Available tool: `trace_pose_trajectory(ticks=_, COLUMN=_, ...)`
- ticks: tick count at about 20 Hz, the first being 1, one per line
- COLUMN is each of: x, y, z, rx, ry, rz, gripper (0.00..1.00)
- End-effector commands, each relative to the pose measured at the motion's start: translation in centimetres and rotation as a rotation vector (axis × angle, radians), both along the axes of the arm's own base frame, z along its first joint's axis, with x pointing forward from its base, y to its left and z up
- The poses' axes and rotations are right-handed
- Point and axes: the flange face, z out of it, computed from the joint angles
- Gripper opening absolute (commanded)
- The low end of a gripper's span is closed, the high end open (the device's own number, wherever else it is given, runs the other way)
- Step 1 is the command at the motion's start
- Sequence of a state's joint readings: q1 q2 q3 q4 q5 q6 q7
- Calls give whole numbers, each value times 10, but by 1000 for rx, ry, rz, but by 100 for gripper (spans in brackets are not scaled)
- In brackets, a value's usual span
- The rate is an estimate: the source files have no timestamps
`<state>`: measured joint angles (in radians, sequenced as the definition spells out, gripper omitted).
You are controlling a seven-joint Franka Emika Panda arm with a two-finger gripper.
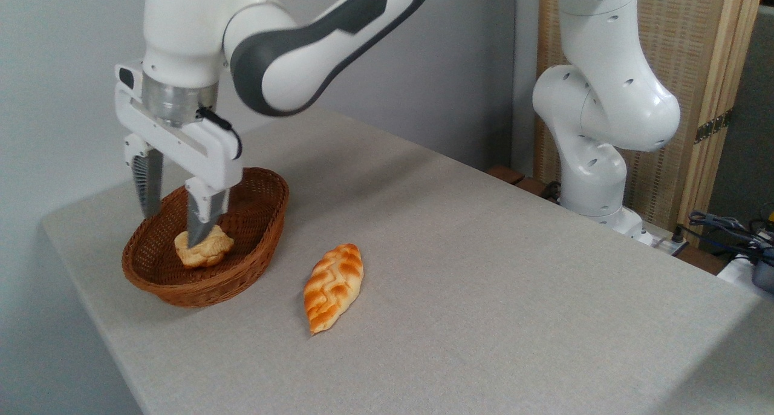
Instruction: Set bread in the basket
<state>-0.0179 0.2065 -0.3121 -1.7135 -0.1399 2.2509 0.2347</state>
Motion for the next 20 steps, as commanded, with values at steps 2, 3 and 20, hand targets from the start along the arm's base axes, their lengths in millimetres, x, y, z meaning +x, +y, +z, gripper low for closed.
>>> trace_pose_trajectory(ticks=2, x=-21, y=51, z=28, rx=164, ry=82, rz=-81, gripper=100)
trace_pose_trajectory(ticks=3, x=-24, y=63, z=30, rx=186, ry=105, rz=-125, gripper=100)
trace_pose_trajectory(ticks=20, x=-42, y=195, z=62, rx=261, ry=155, rz=-311, gripper=100)
